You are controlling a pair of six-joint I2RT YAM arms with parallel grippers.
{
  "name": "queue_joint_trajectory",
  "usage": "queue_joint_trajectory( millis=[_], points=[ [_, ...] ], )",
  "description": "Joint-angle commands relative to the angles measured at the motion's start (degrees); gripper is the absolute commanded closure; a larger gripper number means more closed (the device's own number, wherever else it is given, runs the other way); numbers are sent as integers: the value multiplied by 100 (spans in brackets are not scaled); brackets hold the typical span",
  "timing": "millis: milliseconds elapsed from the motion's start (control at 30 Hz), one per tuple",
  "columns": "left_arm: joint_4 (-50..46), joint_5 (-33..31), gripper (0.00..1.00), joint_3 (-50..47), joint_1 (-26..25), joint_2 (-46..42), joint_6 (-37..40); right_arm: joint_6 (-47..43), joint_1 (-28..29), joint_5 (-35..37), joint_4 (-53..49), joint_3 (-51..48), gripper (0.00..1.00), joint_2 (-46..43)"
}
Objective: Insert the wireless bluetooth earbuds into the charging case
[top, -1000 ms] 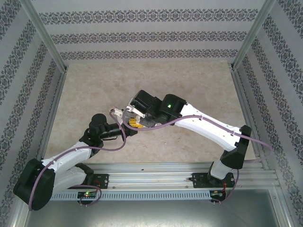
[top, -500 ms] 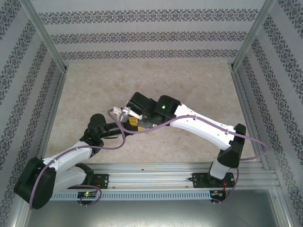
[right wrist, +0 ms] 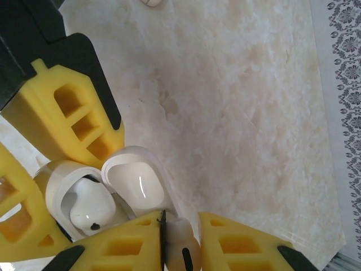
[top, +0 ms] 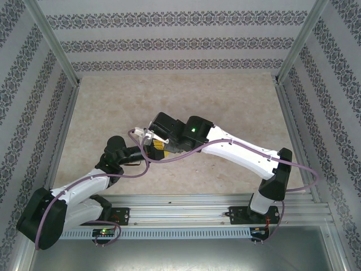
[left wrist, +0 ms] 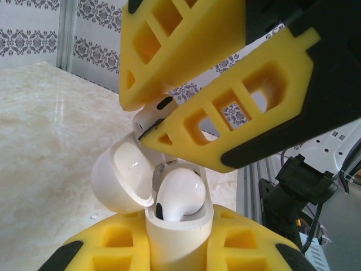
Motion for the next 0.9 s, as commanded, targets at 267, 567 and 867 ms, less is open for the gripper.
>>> queue_joint_trajectory(
  millis=[267, 567, 867],
  points=[
    [542, 185, 100, 52, -7, -57, -103, -219, 204, -67, -88, -285, 77, -128],
    [532, 218, 100, 78, -9, -50, -105, 0, 124, -567, -289, -187, 78, -346],
    [588, 261, 100, 96, -7, -59, -168, 15, -22, -546, -314, -365, 78, -394]
  ],
)
